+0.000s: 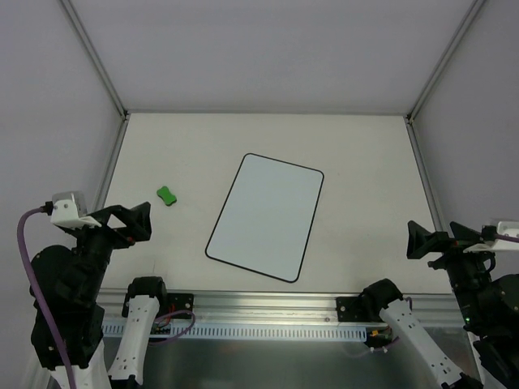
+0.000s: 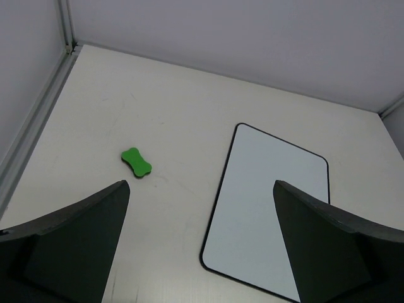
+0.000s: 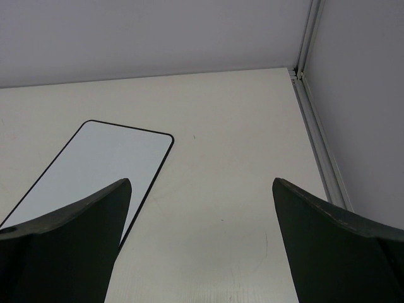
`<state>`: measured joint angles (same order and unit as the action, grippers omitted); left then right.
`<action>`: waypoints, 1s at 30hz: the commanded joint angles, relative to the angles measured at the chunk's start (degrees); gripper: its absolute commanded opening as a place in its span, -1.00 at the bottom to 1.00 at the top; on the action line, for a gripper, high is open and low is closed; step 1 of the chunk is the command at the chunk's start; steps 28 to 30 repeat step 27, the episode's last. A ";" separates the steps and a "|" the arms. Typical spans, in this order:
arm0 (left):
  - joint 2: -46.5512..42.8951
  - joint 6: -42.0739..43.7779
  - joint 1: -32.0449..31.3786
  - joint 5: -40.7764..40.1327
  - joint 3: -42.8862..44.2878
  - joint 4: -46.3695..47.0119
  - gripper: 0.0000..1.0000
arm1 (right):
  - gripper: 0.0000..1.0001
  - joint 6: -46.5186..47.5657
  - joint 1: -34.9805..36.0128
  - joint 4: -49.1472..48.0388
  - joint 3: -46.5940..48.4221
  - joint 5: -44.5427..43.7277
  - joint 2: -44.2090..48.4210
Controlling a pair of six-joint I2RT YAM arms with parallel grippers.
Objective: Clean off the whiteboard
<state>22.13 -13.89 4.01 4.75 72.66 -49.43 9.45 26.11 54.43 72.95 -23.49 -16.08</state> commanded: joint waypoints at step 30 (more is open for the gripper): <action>-6.22 0.79 -5.94 -6.16 -5.16 -5.06 0.98 | 0.98 4.17 -0.09 -0.47 -2.37 -1.21 3.95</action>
